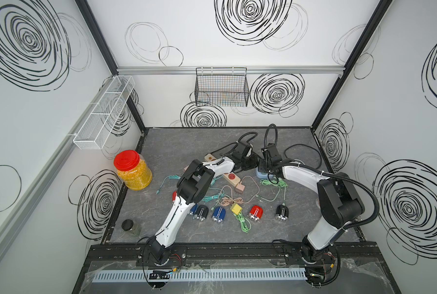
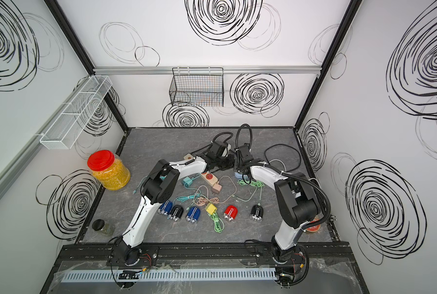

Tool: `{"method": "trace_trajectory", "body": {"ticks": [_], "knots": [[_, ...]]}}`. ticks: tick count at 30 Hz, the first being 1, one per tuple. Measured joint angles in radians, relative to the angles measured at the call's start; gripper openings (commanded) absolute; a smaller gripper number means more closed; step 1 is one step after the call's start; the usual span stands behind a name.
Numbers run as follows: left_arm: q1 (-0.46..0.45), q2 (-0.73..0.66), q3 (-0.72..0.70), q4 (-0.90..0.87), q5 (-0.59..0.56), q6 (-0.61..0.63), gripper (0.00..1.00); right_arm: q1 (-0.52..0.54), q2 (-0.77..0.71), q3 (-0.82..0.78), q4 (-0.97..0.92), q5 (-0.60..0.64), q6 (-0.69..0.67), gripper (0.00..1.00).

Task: Unplug the electric shaver
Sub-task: Remove the plug from the socket.

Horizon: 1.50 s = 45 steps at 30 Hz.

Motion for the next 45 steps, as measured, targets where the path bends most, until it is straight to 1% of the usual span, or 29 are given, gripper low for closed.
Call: {"method": "trace_trajectory", "body": {"ticks": [4,7,9,15,19,24,30,33,38,45], "knots": [[0.000,0.000,0.000,0.000,-0.006,0.002,0.00,0.000,0.007,0.008,-0.005,0.001,0.003,0.31],[0.000,0.002,0.008,-0.003,-0.010,0.002,0.00,0.000,0.014,0.017,-0.006,0.002,0.011,0.22],[0.000,0.011,0.024,-0.008,-0.010,0.001,0.00,0.000,0.018,0.020,-0.003,0.003,0.014,0.18],[-0.001,0.053,0.096,-0.031,-0.010,0.003,0.00,0.000,0.012,0.010,0.009,0.003,0.013,0.17],[-0.004,0.057,0.114,-0.067,-0.031,0.018,0.00,0.000,0.006,0.004,0.016,0.003,0.002,0.17],[-0.008,0.046,0.095,-0.061,-0.059,0.028,0.00,-0.006,0.000,-0.003,0.024,0.003,-0.009,0.17],[-0.013,0.014,0.040,-0.044,-0.085,0.031,0.00,-0.051,-0.016,-0.014,0.032,-0.075,-0.012,0.17],[-0.014,0.009,0.026,-0.025,-0.086,0.031,0.00,-0.064,-0.025,-0.018,0.029,-0.093,-0.012,0.17],[-0.020,0.009,0.028,-0.026,-0.092,0.031,0.00,-0.037,-0.027,-0.016,0.019,-0.063,-0.019,0.17],[-0.023,0.009,0.033,-0.038,-0.100,0.031,0.00,0.013,0.018,0.051,-0.053,0.025,-0.045,0.16]]}}
